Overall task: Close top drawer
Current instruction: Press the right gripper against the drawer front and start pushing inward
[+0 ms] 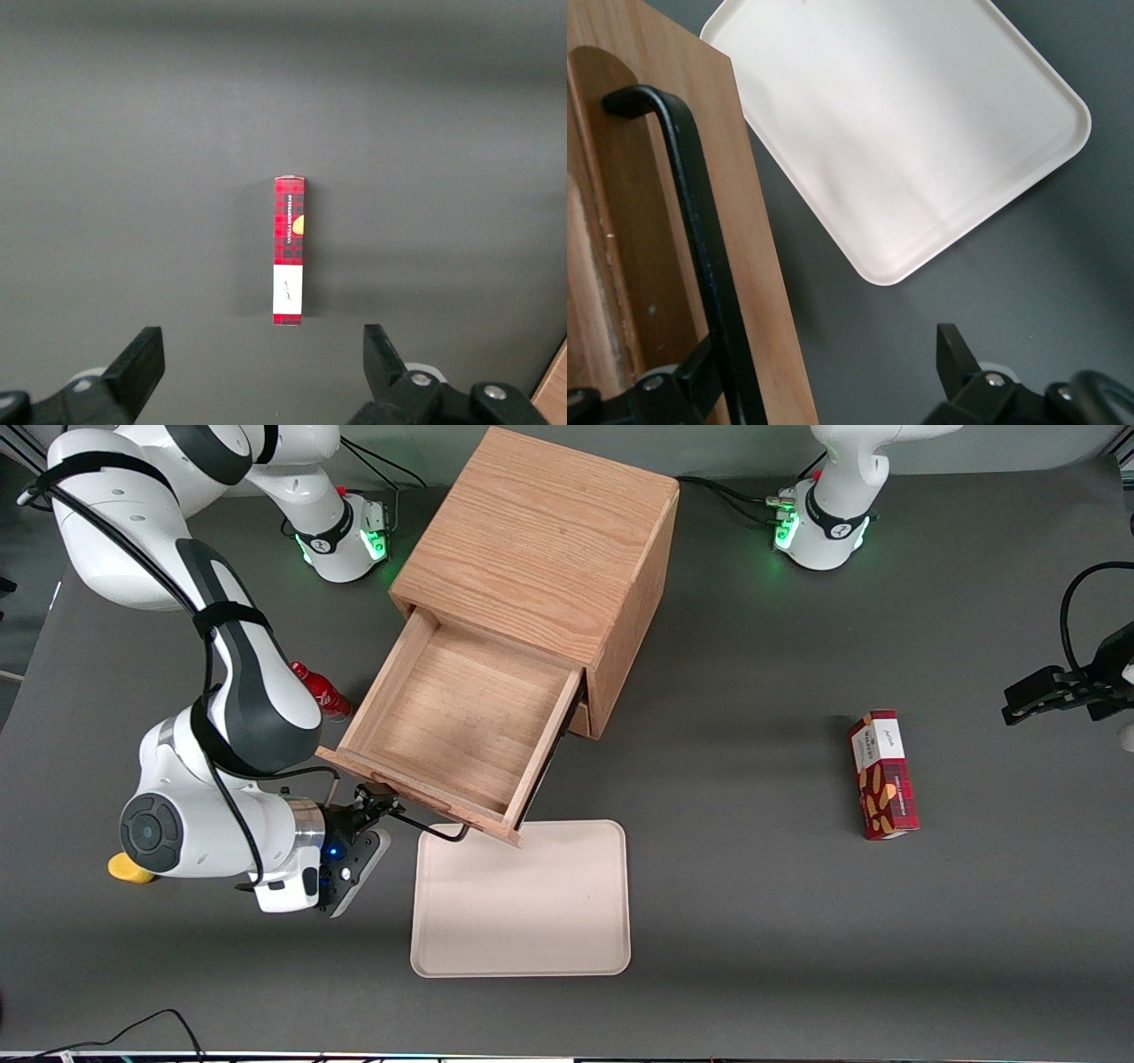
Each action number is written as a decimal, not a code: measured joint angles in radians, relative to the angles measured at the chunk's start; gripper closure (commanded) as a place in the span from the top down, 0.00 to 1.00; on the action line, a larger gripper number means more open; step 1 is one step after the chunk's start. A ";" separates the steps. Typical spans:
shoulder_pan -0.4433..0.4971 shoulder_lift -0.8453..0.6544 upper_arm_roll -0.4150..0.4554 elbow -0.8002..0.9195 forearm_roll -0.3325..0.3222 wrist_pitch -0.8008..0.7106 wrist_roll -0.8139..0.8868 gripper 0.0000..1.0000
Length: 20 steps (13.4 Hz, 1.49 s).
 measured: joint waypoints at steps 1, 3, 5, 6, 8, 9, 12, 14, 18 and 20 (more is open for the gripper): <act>0.000 0.000 0.000 -0.002 -0.001 0.006 -0.005 1.00; 0.001 0.000 0.000 -0.015 -0.003 0.022 -0.010 1.00; 0.002 0.000 0.000 -0.031 -0.008 0.042 -0.011 1.00; 0.003 0.000 0.000 -0.039 -0.010 0.053 -0.011 1.00; 0.003 0.000 0.000 -0.042 -0.012 0.057 -0.011 1.00; 0.003 0.000 0.000 -0.042 -0.012 0.057 -0.011 1.00; 0.003 -0.002 0.000 -0.045 -0.014 0.059 -0.011 1.00; 0.003 -0.009 0.000 -0.058 -0.014 0.074 -0.011 1.00; 0.007 -0.060 0.001 -0.135 -0.014 0.134 -0.011 1.00; 0.014 -0.080 0.001 -0.163 -0.014 0.137 -0.008 1.00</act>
